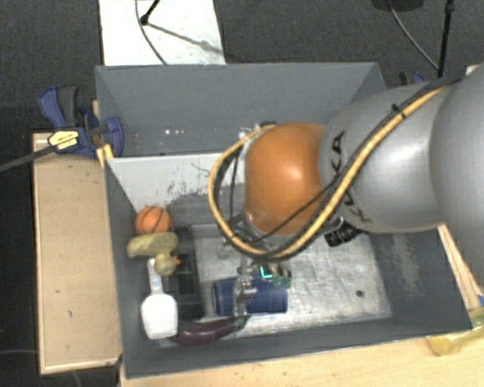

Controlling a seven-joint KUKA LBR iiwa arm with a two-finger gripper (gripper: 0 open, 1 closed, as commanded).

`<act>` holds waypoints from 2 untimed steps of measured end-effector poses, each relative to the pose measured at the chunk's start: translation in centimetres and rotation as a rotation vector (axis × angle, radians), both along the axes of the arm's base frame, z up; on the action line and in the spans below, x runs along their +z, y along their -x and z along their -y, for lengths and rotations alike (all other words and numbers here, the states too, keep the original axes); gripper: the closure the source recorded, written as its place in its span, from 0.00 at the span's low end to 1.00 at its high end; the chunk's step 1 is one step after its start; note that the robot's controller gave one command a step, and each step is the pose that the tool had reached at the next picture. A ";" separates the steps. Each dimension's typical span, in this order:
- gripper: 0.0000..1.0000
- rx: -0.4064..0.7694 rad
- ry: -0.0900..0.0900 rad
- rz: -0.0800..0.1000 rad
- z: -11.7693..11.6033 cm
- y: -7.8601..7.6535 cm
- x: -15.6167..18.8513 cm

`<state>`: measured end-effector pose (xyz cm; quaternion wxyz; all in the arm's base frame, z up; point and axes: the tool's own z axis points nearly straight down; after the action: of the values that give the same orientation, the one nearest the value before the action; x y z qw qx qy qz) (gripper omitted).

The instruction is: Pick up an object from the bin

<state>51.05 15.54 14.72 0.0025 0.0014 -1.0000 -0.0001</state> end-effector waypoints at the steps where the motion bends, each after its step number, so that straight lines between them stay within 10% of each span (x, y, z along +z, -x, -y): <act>1: 0.00 -0.004 -0.001 0.007 0.1 -0.2 0.3; 2: 1.00 -0.076 -0.002 -0.001 0.7 0.3 -7.0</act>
Offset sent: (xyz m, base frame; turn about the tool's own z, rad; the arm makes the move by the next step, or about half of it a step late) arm -0.0038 -0.0098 -0.0767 0.0759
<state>50.78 14.79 7.75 0.0031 -0.0364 -0.9993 -0.0011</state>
